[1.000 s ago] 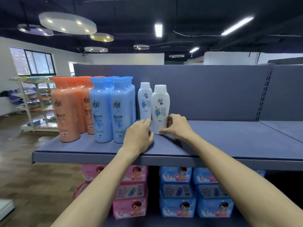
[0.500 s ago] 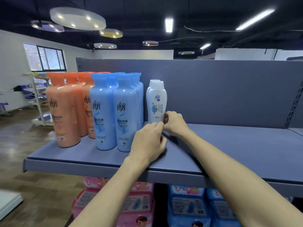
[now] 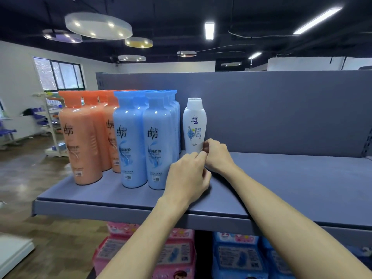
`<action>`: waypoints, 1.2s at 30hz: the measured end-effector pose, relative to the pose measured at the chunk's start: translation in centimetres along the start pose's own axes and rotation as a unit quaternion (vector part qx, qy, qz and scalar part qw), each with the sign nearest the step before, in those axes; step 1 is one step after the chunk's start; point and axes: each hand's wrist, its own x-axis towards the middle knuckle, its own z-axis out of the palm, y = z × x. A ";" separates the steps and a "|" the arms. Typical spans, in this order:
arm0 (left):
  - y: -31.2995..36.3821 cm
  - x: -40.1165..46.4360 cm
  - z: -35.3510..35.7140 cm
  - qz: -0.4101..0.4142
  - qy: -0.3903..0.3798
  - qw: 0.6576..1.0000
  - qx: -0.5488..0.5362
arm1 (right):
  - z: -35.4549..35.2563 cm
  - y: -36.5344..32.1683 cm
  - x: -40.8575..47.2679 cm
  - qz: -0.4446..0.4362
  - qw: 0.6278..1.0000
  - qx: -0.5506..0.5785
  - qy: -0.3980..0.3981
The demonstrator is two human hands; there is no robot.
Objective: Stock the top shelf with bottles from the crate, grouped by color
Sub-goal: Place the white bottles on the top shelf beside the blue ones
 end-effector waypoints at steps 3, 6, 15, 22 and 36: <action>-0.1 0.0 0.1 0.002 0.012 1.000 0.011 | -0.4 0.2 -0.6 -0.002 1.000 0.007 0.018; -0.1 0.0 0.1 0.004 0.023 1.000 0.020 | -0.9 0.1 -1.4 -0.011 0.998 -0.063 0.013; 0.9 0.2 -1.7 0.011 0.021 0.995 0.102 | -4.6 0.1 -6.4 -0.058 0.982 -0.177 0.024; 1.9 -1.0 -4.1 -0.005 -0.027 0.988 0.151 | -10.7 -2.2 -11.3 -0.084 0.967 -0.236 0.047; 4.1 -7.1 -7.2 0.122 0.046 0.988 0.085 | -11.7 -1.1 -20.4 -0.135 0.975 -0.176 0.025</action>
